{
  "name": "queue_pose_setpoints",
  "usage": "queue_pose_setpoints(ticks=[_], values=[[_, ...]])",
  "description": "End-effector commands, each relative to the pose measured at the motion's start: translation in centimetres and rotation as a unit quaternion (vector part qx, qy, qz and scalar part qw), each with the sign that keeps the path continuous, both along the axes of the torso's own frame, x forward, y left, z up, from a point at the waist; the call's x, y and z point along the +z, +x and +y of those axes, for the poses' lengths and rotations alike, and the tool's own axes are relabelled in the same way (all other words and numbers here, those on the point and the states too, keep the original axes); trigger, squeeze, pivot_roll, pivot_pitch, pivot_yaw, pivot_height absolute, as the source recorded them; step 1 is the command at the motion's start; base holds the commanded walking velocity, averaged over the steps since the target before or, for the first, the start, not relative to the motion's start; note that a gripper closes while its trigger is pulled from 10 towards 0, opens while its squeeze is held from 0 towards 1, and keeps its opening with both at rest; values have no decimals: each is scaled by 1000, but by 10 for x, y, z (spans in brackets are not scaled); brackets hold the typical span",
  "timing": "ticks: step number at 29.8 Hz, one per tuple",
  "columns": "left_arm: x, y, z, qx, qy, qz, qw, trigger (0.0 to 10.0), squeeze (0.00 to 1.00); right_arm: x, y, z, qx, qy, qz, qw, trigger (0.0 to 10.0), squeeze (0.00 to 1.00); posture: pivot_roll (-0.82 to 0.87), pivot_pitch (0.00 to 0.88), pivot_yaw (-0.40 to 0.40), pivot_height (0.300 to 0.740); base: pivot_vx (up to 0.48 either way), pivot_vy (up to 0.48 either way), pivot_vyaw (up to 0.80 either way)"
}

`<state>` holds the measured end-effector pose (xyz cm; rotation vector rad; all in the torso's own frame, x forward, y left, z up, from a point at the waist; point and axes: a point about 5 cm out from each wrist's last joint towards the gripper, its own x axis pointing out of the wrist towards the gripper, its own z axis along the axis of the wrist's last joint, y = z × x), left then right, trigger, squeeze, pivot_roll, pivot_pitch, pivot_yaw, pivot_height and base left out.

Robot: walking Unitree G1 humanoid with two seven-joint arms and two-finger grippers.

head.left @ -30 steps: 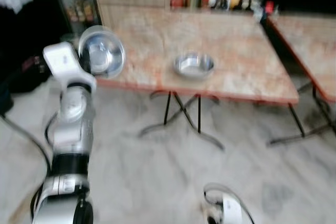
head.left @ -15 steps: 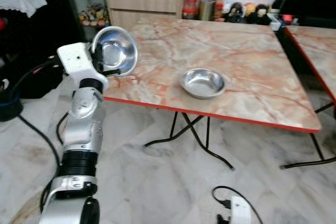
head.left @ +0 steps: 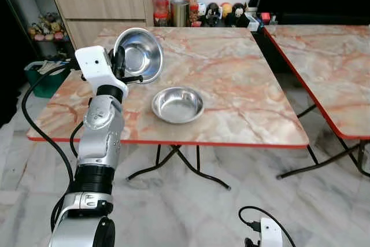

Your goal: Setting the table

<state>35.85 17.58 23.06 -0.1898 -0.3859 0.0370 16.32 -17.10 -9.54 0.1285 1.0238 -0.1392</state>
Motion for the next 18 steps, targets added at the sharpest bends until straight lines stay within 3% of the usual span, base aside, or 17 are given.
queue_pose_setpoints(ticks=[1,13,18], values=[[6,0,-2,-9,0,-7,1000,10000,0,1,3,0,0,-1,-5,1000,10000,0,52,0,-18,740,368,0,0],[1,0,-11,-45,0,7,999,10000,0,1,3,-1,2,-2,-4,1000,10000,0,55,0,-17,740,333,0,0],[-9,0,-17,-80,-18,42,996,10000,0,1,2,0,3,-3,-3,1000,10000,0,56,0,-16,740,0,0,0]])
